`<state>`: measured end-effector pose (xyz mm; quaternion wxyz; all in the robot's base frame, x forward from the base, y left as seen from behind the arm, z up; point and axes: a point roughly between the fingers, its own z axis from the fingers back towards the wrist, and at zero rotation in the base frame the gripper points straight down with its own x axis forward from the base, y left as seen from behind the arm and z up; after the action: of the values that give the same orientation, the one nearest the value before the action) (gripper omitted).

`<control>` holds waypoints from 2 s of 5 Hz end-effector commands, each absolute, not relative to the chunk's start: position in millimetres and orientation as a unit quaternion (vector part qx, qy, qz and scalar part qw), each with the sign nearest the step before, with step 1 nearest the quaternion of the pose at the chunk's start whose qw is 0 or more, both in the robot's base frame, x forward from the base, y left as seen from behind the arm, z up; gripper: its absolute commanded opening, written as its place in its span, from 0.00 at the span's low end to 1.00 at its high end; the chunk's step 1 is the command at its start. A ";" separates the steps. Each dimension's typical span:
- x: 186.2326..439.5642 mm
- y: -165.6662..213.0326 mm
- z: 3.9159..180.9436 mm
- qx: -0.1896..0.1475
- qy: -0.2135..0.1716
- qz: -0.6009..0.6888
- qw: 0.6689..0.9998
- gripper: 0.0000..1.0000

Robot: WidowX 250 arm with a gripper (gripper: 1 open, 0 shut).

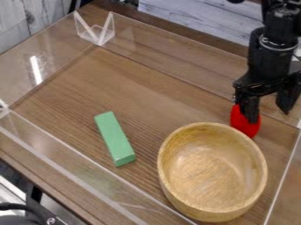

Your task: Move the red object to the left side of the table

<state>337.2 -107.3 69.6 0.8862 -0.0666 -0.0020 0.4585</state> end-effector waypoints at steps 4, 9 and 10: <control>372.2 -77.3 66.6 -0.080 -0.057 0.500 0.861 1.00; 353.0 -74.6 66.7 -0.086 -0.056 0.402 0.910 0.00; 354.3 -81.4 63.5 -0.086 -0.061 0.431 0.896 0.00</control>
<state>347.8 -78.9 42.0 0.8975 -0.0673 -0.0339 0.4345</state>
